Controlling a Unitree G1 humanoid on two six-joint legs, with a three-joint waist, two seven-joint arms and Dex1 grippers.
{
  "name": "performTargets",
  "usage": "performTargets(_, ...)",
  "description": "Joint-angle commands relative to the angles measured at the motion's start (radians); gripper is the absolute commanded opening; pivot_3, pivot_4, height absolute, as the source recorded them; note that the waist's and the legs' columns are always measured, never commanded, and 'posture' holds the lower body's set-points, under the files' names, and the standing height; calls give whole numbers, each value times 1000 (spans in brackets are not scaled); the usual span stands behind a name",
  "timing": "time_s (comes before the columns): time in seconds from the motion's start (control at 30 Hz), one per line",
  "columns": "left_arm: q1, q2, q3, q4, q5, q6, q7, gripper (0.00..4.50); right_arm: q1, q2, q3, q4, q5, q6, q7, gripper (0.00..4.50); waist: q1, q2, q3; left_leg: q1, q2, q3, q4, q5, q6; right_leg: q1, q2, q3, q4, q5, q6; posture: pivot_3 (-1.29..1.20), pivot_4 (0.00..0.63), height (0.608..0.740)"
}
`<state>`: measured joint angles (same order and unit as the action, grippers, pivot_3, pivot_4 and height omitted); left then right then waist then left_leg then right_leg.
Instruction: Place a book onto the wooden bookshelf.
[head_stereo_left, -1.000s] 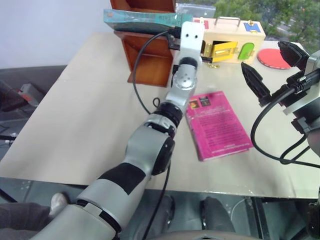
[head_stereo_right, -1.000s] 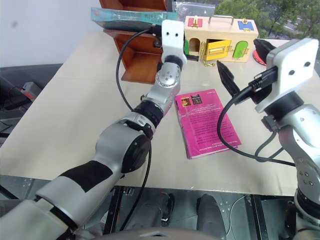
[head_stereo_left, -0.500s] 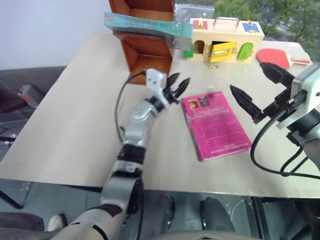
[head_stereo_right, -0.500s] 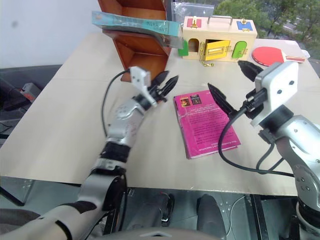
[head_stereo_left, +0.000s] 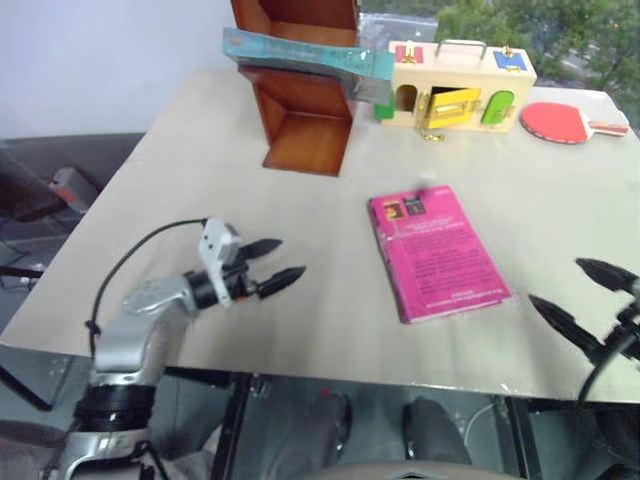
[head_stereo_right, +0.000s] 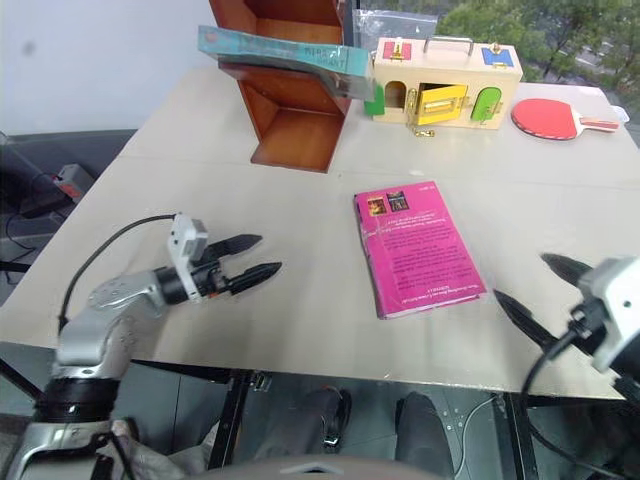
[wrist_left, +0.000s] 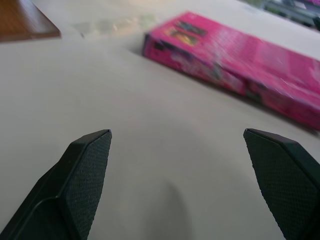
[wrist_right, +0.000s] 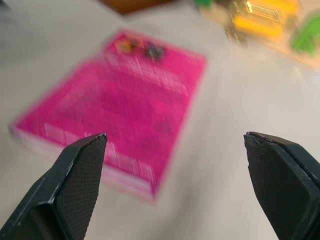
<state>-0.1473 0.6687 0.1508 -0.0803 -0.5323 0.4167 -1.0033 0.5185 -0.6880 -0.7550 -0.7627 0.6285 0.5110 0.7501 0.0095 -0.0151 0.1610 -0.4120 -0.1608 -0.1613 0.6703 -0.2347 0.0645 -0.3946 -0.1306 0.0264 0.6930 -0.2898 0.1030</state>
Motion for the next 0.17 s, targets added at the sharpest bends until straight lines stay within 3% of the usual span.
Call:
performTargets(0.03,55,77,63,-44,-30,17,-59,4436,56,14,-111,-11,12,-37,37,4500,1,1,-1,3,1,1,-2,-1,-1,3,1,1,-2,0,0,0,150,740)
performTargets(0.17,84,137,74,-16,-20,10,-113,4436,114,18,-133,16,-15,-58,69,4500,4,3,-2,9,6,2,-5,-3,-4,7,4,2,-5,0,-1,0,150,740)
